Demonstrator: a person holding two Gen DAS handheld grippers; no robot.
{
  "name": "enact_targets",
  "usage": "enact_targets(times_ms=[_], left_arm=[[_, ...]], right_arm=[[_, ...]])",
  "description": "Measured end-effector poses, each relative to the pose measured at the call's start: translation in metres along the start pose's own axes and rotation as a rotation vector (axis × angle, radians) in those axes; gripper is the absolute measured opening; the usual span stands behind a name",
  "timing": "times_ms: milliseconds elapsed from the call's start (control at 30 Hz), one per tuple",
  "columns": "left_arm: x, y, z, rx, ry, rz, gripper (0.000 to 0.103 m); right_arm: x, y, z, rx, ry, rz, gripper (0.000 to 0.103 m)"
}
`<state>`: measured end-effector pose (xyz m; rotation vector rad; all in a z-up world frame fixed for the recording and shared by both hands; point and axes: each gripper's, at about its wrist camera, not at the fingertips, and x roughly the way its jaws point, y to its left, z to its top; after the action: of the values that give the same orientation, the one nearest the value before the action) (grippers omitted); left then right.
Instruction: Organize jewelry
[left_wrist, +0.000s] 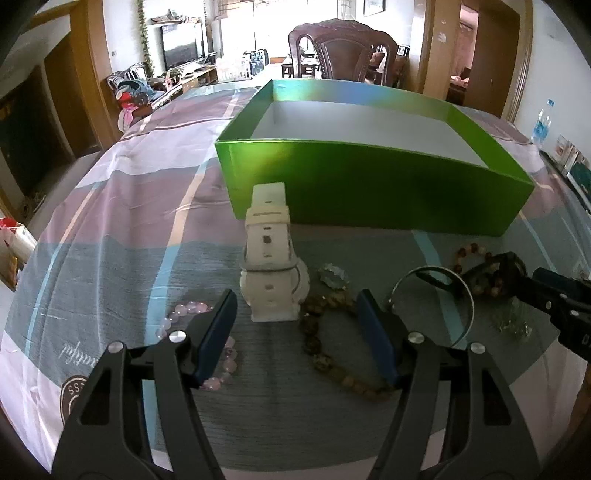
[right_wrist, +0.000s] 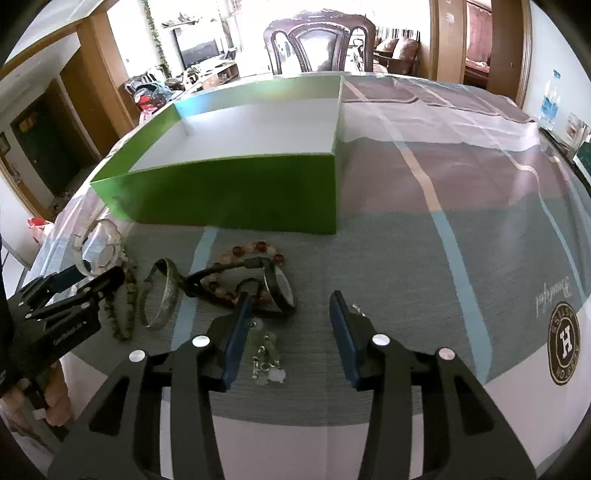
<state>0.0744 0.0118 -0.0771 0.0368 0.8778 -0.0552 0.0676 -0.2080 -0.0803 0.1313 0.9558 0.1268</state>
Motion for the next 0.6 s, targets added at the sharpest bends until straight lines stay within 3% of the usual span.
enact_targets(times_ms=[267, 600], left_arm=[[0.005, 0.005, 0.003, -0.033, 0.002, 0.031, 0.068], [-0.008, 0.017, 0.007, -0.097, -0.060, 0.039, 0.069]], right_arm=[[-0.010, 0.002, -0.003, -0.011, -0.034, 0.027, 0.047], [-0.009, 0.018, -0.003, -0.049, -0.077, 0.062, 0.049]])
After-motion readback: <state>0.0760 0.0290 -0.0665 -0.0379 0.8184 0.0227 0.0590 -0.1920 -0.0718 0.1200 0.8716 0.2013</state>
